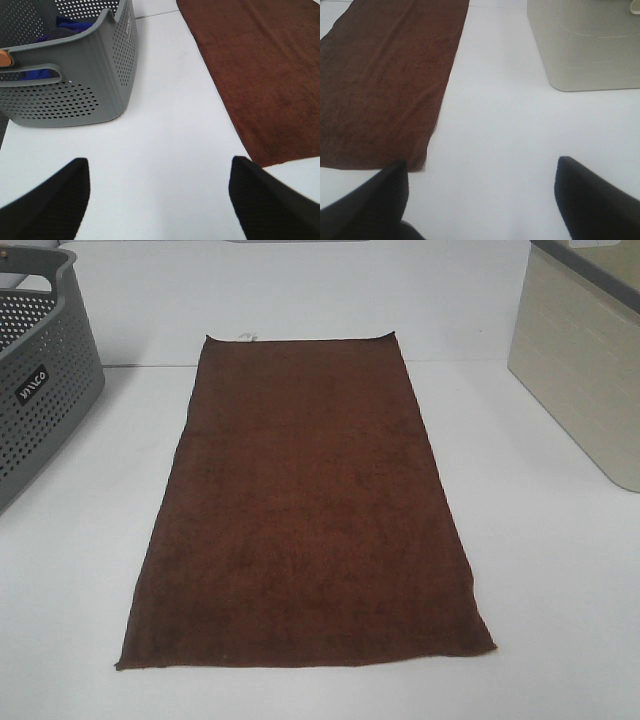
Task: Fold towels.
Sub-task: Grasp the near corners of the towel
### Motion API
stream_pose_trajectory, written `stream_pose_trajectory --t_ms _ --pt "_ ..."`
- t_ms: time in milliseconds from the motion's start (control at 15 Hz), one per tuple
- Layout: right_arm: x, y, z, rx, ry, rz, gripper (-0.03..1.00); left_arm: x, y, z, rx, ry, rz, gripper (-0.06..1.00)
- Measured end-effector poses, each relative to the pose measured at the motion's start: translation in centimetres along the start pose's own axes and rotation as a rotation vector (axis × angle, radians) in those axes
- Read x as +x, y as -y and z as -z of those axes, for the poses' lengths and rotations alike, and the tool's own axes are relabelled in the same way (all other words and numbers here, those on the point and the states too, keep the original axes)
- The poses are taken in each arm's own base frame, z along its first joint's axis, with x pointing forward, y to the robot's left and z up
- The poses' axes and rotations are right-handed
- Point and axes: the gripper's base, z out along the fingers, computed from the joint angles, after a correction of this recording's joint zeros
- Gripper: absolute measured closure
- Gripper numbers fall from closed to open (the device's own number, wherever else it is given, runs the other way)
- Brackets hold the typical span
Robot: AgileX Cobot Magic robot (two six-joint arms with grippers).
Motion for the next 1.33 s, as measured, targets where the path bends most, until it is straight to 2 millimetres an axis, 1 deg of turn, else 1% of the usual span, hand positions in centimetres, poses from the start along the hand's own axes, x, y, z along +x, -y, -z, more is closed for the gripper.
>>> stream_pose_trajectory --t_ms 1333 --pt "0.0 0.0 0.0 0.0 0.0 0.0 0.21 0.0 0.0 0.0 0.0 0.0 0.0 0.21"
